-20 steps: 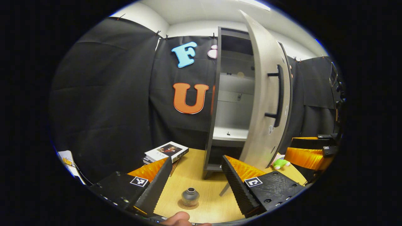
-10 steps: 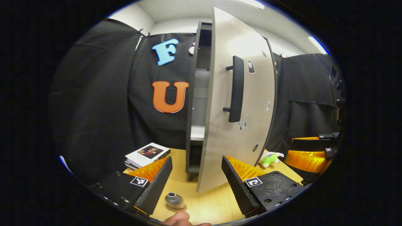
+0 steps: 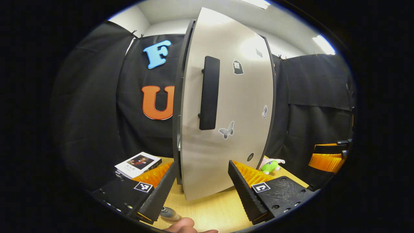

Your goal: Open the cabinet door with the right hand, grasp the bottle in the cabinet with the left hand and place it on the coaster, then close the cabinet door with the right hand.

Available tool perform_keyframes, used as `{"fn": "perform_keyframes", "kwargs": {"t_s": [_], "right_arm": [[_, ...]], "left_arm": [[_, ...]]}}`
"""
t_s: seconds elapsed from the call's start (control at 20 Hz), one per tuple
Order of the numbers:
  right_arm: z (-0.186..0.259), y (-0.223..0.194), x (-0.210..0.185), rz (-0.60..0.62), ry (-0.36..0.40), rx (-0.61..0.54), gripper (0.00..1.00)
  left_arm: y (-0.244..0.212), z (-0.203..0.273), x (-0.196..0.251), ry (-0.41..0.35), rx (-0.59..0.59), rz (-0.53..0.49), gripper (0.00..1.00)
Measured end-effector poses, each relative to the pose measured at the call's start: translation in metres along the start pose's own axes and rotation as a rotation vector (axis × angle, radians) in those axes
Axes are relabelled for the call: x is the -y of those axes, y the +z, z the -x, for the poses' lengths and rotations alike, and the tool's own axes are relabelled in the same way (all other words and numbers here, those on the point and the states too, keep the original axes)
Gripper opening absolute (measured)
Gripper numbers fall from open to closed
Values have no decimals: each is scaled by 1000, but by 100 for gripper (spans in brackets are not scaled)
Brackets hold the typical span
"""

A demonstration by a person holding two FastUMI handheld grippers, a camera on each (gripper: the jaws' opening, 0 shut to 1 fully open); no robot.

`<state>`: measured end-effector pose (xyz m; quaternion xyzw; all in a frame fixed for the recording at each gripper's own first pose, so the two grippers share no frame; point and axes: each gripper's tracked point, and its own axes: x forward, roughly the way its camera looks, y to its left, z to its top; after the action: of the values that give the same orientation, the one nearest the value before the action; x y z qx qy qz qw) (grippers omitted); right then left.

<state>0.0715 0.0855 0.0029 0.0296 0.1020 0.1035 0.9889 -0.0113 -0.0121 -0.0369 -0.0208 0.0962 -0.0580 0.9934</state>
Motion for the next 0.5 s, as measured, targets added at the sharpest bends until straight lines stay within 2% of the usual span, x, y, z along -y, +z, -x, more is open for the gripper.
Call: {"fn": "perform_keyframes", "kwargs": {"t_s": [0.05, 0.1, 0.15, 0.2, 0.3, 0.5], "right_arm": [[0, 4, 5, -10, -22, 16, 98], [2, 9, 10, -18, -52, 35, 94], [3, 15, 17, -25, -92, 59, 94], [5, 17, 24, -33, -123, 81, 98], [4, 22, 34, -60, -179, 119, 98], [1, 20, 39, -122, -222, 137, 100]], "left_arm": [[4, 0, 0, 2, 12, 4, 100], [8, 3, 0, 11, 23, 1, 96], [13, 6, -5, 37, 37, -11, 100], [20, 10, -11, 62, 58, -25, 95], [31, 13, -9, 68, 94, -47, 95], [39, 24, 2, 64, 115, -28, 95]]}}
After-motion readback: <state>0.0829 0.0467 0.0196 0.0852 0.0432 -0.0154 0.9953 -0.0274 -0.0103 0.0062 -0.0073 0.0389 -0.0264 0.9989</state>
